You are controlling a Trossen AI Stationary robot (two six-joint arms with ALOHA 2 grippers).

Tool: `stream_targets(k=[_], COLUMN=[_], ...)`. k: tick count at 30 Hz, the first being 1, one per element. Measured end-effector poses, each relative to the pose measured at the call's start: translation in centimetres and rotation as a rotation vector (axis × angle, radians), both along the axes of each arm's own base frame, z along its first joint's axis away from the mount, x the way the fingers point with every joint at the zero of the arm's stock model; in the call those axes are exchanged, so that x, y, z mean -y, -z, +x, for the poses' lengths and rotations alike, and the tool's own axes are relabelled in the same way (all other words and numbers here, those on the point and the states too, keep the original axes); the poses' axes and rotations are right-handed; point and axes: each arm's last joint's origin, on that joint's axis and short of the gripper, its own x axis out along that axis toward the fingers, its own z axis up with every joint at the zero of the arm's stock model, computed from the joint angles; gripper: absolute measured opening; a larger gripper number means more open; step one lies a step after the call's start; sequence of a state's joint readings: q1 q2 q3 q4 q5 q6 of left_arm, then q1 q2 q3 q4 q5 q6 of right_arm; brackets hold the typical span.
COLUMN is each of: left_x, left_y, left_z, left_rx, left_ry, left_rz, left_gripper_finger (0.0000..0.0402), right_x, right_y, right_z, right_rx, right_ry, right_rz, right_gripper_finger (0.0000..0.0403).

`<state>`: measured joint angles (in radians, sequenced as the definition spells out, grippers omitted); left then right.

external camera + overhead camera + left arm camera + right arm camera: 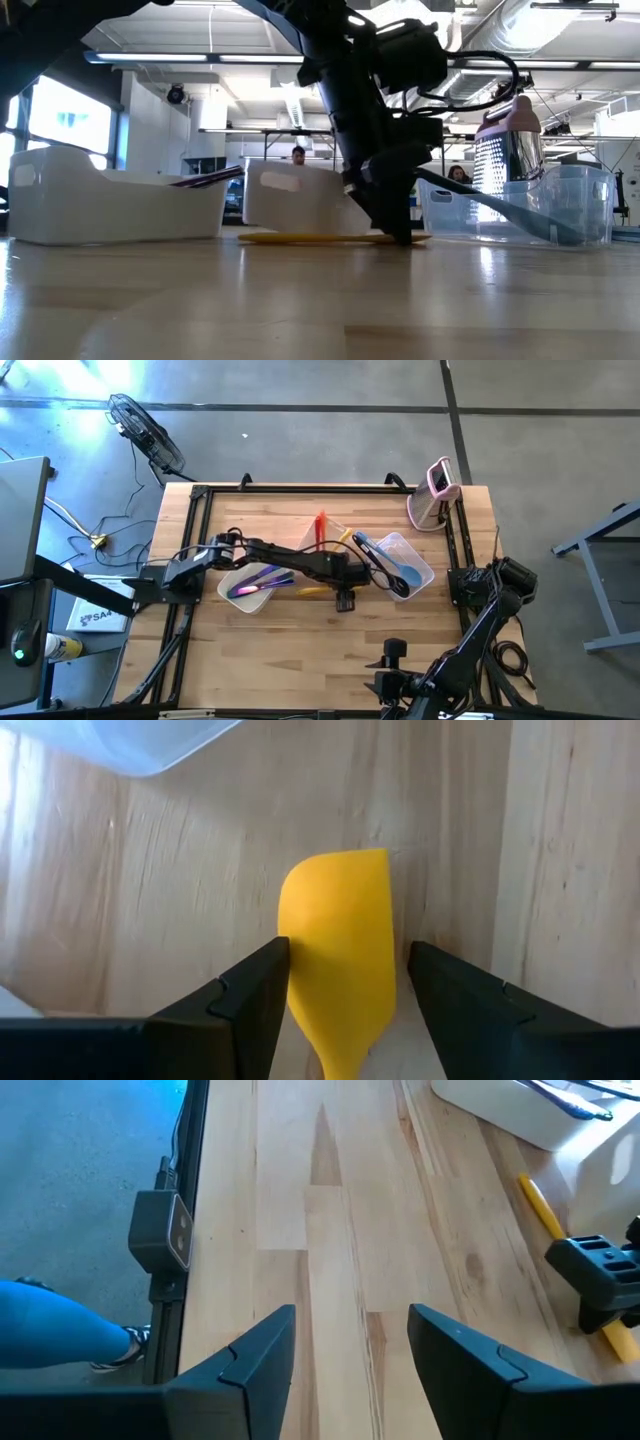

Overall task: Pick & Place Kitchen Items
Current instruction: Put the yellow spatula into the right white bin

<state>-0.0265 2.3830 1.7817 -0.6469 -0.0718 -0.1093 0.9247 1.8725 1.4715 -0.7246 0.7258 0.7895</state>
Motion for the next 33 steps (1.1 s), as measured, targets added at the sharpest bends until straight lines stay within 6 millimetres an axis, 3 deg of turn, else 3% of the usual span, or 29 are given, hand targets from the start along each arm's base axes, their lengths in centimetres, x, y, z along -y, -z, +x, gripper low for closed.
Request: stream_targets(k=[17,28,33], left_x=[-0.02,-0.06,-0.11], left_y=[0.06,0.06,0.06], left_z=[-0.01,-0.04,-0.05], left_rx=[-0.001,-0.003,-0.005], left_ry=[-0.028,-0.027,-0.028], left_rz=[-0.027,-0.012,-0.010], left_gripper_finger=[0.0203,0.0099,0.0073], right_x=[-0.03,-0.03,-0.03], right_y=[-0.02,-0.02,-0.02], right_z=[0.02,0.02,0.02], right_rx=[0.003,0.003,0.003], right_ry=[0.000,0.000,0.000], right_rz=[0.004,0.004,0.004], right_gripper_finger=[0.0188,0.0188,0.0188])
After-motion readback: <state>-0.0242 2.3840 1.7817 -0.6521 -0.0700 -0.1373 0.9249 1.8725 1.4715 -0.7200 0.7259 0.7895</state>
